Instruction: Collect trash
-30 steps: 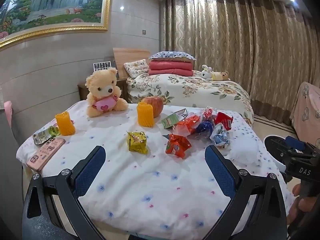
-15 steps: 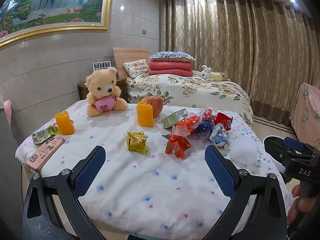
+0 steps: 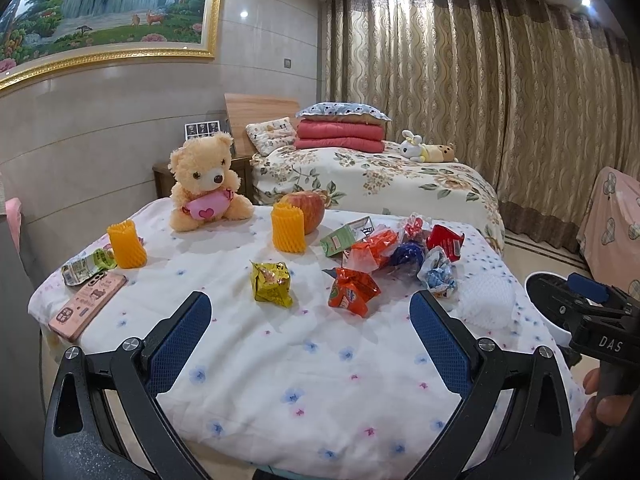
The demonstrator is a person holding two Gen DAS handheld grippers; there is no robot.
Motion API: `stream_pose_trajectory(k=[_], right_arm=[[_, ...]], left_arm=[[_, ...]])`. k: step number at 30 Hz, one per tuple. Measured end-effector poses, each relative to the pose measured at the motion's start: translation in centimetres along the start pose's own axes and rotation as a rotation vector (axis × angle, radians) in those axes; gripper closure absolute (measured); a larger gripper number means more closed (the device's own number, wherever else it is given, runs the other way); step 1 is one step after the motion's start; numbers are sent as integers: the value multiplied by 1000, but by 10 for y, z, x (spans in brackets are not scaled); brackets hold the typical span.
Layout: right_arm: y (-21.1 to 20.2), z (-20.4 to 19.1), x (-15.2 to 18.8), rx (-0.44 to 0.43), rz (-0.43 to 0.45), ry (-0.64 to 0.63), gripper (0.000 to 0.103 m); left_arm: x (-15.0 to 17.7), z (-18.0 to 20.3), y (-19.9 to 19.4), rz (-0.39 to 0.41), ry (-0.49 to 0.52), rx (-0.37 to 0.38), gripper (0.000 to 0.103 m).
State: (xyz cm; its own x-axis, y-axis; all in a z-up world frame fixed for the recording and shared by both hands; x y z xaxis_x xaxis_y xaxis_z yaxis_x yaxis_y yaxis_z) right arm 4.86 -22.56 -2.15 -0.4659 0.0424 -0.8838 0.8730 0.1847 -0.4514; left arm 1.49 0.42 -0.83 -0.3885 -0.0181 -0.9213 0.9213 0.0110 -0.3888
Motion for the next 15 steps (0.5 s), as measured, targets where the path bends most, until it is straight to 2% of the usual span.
stream_pose_trajectory(k=[15], right_arm=[[0,-2,0,-1,-2,-2,0]], left_arm=[[3,0,2,-4,0,7,1]])
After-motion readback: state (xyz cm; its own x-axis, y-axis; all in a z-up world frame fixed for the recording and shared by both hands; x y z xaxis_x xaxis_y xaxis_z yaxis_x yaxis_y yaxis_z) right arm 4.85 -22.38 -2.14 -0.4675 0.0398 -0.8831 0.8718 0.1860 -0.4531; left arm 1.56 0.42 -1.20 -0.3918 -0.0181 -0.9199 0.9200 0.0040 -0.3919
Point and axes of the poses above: each gripper's, at about its wrist camera, not at the fingertips, and y roughly the way its jaws point, z to its right, x to its underside, the point moved 1 cm from there along y, roughly the way its jaws point, and after that the axes turned 1 degree about -x, right-handed, at the moved point
